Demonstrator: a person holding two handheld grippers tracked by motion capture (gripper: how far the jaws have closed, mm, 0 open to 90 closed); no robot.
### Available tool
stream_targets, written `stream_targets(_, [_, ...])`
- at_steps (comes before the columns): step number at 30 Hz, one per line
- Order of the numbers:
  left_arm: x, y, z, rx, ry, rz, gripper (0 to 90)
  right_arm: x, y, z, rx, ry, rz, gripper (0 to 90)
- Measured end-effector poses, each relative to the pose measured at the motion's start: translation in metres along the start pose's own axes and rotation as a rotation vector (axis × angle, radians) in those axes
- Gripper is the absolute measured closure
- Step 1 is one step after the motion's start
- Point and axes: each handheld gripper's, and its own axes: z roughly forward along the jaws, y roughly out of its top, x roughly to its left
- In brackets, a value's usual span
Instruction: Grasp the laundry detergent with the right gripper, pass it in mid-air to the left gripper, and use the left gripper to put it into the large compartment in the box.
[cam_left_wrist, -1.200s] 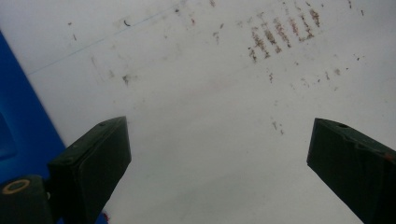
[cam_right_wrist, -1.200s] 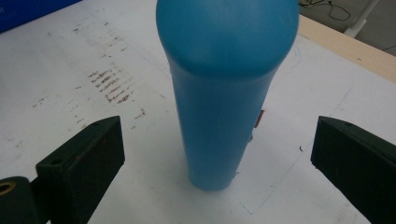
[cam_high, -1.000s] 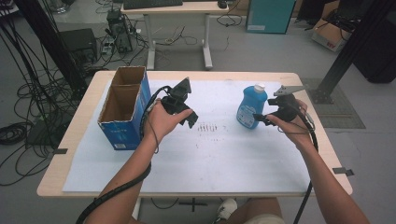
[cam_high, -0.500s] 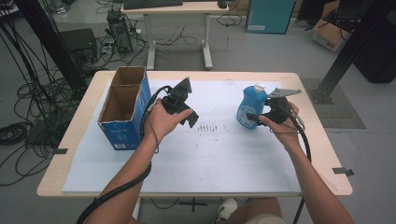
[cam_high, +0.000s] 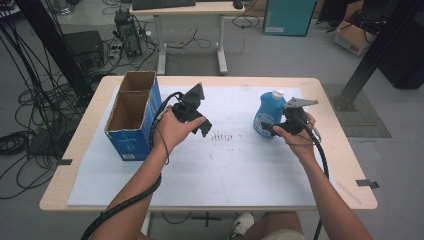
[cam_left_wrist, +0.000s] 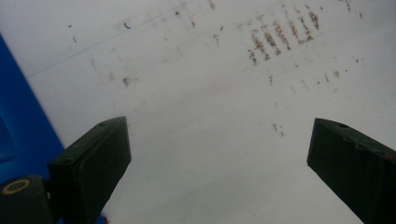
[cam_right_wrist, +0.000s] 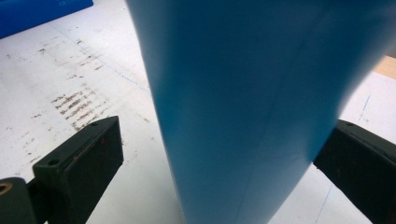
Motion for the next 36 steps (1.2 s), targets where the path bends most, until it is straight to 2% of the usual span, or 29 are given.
stream_targets(18, [-0.0034,0.0021,-0.0020,-0.006,-0.002,0.010,6.6,0.0024,-0.0065,0.0007,-0.028,-0.019,-0.014,1.8])
stream_targets(36, [-0.0041,0.0018,-0.0039,-0.006,-0.004,0.012,6.5,0.0057,-0.0052,0.0000,-0.031,-0.003,-0.027,1.7])
